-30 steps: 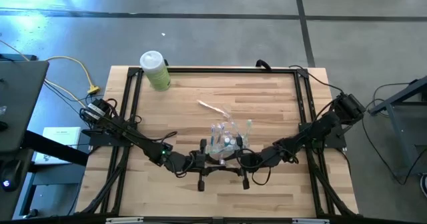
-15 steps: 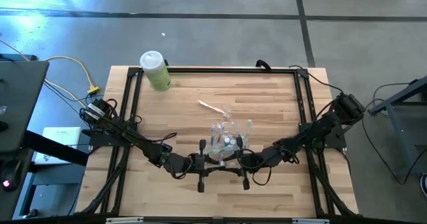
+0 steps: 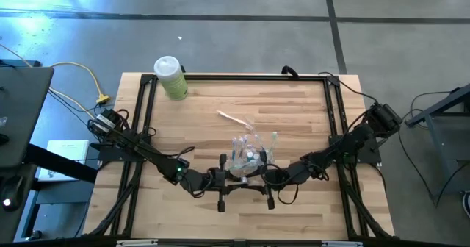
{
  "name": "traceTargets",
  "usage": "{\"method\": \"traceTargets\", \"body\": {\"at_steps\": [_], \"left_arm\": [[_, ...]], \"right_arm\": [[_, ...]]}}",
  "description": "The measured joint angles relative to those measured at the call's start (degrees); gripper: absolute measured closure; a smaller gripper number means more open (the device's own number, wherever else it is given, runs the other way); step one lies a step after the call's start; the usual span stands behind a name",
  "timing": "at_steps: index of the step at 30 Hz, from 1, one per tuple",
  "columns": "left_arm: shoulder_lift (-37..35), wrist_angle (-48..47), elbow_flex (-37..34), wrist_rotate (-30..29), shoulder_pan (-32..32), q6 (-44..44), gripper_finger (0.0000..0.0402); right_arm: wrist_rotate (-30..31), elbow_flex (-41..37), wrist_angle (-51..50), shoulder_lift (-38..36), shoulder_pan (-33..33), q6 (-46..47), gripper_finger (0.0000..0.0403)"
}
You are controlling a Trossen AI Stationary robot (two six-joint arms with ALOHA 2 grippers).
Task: Pick & Place toothbrushing station
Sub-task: Put the violet toothbrush into the transparent organizer
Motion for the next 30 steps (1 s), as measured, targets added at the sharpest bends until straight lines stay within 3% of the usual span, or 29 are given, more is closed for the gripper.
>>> {"method": "traceTargets", "body": {"at_steps": [30], "left_arm": [[0.05, -0.72, -0.15, 2.65, -0.05, 2.32, 0.0363]], "right_arm": [[-0.86, 0.26, 4.69, -0.16, 0.07, 0.56, 0.0276]]}}
